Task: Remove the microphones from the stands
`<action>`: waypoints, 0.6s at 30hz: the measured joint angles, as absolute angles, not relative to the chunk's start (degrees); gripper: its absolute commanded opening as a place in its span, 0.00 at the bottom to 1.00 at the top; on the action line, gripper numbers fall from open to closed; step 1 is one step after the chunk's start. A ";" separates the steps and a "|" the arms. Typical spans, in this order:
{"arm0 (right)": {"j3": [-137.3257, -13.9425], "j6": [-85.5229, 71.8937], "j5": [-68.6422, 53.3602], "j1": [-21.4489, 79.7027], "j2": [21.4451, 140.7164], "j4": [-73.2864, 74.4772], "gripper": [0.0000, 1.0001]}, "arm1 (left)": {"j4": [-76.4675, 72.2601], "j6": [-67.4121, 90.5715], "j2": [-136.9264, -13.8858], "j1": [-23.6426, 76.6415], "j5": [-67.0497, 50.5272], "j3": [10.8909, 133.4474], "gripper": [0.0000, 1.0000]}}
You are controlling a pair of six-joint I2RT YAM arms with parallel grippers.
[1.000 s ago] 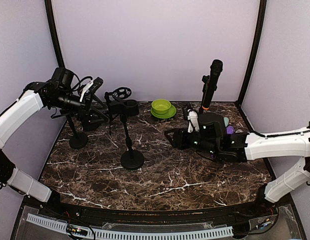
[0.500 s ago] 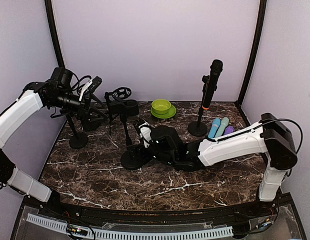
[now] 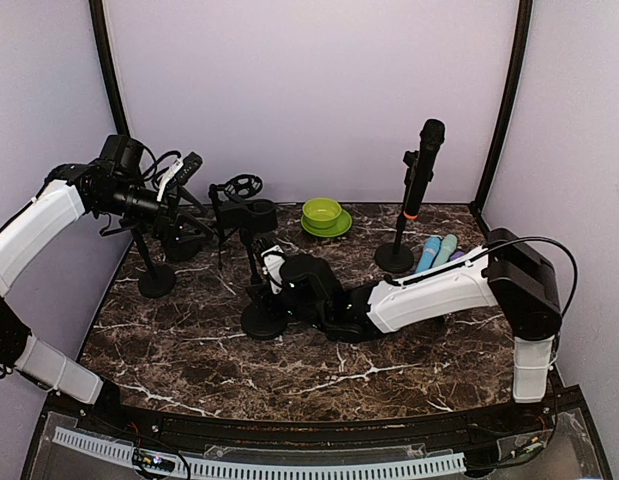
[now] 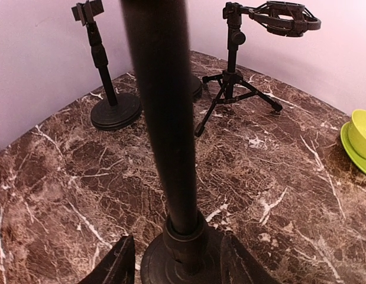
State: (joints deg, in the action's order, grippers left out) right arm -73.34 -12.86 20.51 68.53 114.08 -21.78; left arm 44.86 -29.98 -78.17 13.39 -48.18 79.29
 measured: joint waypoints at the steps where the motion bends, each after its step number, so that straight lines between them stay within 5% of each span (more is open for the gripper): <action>1: -73.60 -12.82 20.95 68.53 114.56 -21.87 0.42 | 44.84 -29.98 -78.17 13.34 -48.07 79.29 0.99; 11: -76.73 -11.55 24.56 68.53 117.69 -22.28 0.00 | 45.52 -30.28 -77.73 13.02 -46.61 79.24 0.99; 18: -76.38 -11.68 25.02 68.36 116.92 -21.69 0.00 | 44.31 -30.48 -75.20 12.84 -46.24 73.89 0.99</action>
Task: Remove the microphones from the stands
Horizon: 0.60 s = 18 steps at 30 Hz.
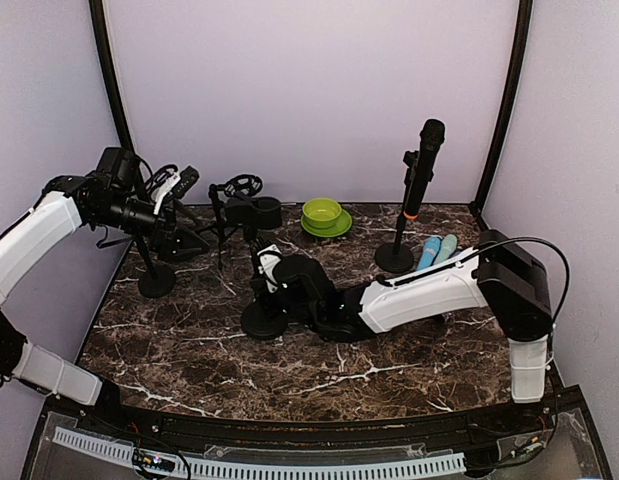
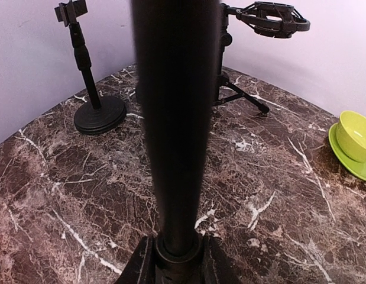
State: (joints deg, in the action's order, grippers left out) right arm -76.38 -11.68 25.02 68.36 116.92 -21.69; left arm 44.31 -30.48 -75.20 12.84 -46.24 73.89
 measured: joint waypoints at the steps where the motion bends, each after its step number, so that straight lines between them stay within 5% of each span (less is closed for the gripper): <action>1: -76.03 -12.10 24.53 68.20 116.09 -20.93 0.00 | 44.07 -30.65 -74.87 12.80 -46.22 72.51 0.99; 18: -86.56 -22.17 9.19 64.69 109.91 -15.07 0.00 | 37.78 -30.39 -74.35 15.55 -48.01 63.99 0.81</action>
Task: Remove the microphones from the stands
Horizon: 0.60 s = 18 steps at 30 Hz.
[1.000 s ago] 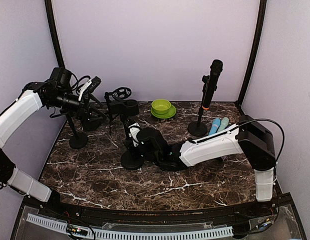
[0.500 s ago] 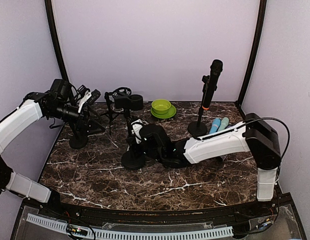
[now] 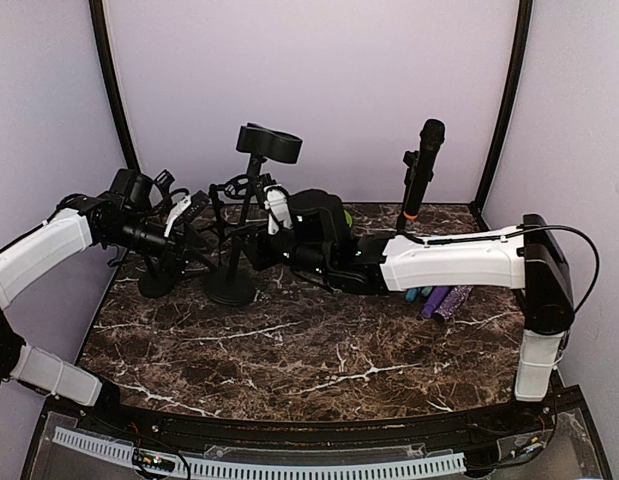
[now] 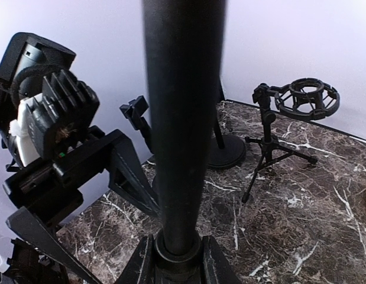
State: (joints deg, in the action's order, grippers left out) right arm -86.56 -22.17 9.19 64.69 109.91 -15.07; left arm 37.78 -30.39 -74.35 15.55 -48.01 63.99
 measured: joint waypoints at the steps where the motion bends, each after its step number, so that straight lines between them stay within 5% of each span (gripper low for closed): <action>1: -87.26 -22.41 8.36 64.79 109.91 -14.06 0.00 | 37.34 -30.37 -74.65 16.12 -48.03 63.99 0.80; 9: -92.33 -22.76 5.08 65.95 109.93 -11.14 0.00 | 36.47 -30.11 -78.59 17.89 -48.36 65.63 0.60; 15: -92.62 -22.81 4.89 66.19 109.93 -10.90 0.00 | 37.01 -29.85 -78.74 18.15 -50.72 65.91 0.19; 18: -92.64 -23.09 5.17 65.93 109.93 -11.05 0.00 | 37.28 -31.27 -78.74 18.46 -52.10 66.26 0.10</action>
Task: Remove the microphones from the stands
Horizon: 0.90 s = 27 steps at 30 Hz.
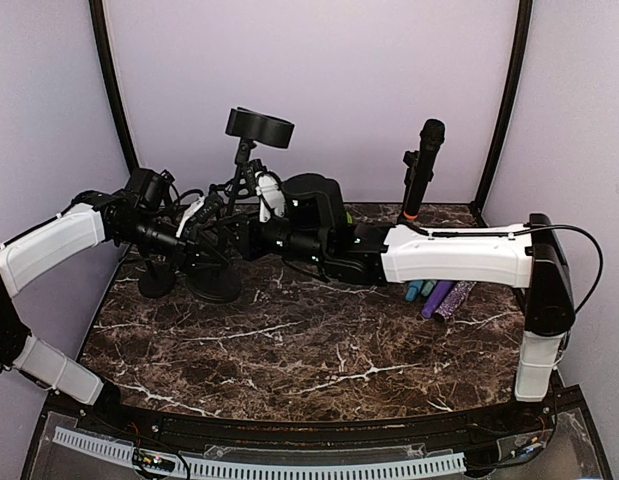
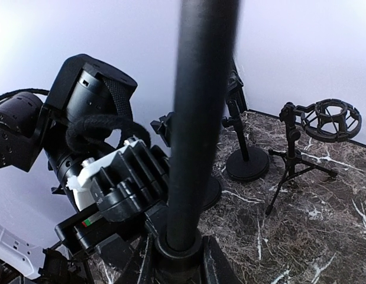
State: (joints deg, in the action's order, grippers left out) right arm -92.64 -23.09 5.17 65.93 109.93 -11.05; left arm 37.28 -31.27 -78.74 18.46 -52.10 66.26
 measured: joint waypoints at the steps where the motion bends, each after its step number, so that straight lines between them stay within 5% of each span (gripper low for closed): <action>1: -92.66 -23.62 5.15 65.71 109.93 -11.35 0.00 | 37.39 -30.94 -78.67 18.79 -52.71 66.39 0.09; 21: -90.06 -27.62 -11.38 61.41 108.20 -28.05 0.00 | 44.66 -30.26 -80.03 18.15 -70.94 74.30 0.00; 27: -89.89 -39.90 -31.18 58.26 110.02 -38.50 0.03 | 47.18 -30.28 -79.85 19.05 -78.28 75.00 0.00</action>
